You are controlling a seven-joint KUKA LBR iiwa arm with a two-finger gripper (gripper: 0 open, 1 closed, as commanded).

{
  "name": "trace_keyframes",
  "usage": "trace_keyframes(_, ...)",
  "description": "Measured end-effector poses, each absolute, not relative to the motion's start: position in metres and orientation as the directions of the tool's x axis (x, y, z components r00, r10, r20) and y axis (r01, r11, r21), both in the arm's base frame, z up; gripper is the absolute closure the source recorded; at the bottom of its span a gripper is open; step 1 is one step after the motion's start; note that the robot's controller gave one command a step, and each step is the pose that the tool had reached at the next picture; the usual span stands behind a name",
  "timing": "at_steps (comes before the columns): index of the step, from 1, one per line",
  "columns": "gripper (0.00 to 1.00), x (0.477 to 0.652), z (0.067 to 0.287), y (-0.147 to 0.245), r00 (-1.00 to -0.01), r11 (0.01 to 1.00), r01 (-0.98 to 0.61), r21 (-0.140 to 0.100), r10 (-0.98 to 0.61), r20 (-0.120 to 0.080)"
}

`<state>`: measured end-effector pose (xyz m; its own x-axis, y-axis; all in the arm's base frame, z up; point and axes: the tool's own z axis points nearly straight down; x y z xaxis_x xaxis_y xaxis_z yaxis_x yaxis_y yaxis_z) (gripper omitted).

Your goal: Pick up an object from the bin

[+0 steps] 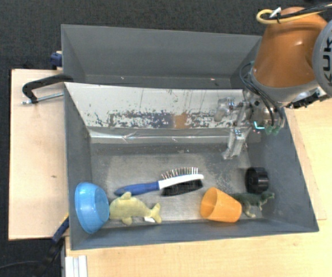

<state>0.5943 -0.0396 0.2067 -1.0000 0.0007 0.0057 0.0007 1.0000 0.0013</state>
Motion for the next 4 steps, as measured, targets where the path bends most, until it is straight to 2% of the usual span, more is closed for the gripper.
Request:
trace_keyframes(1,0.0,0.575,0.152,0.01,-1.0,1.0,-0.009,0.004,-0.009,0.006)
trace_keyframes(2,0.0,0.517,0.069,0.023,-0.841,0.841,-0.541,0.002,-0.541,0.001)
trace_keyframes(3,1.0,0.519,0.071,0.023,-0.842,0.842,-0.539,0.0,-0.539,-0.003)
trace_keyframes(4,1.0,0.55,0.204,0.023,-0.701,0.701,-0.713,-0.008,-0.713,-0.01)
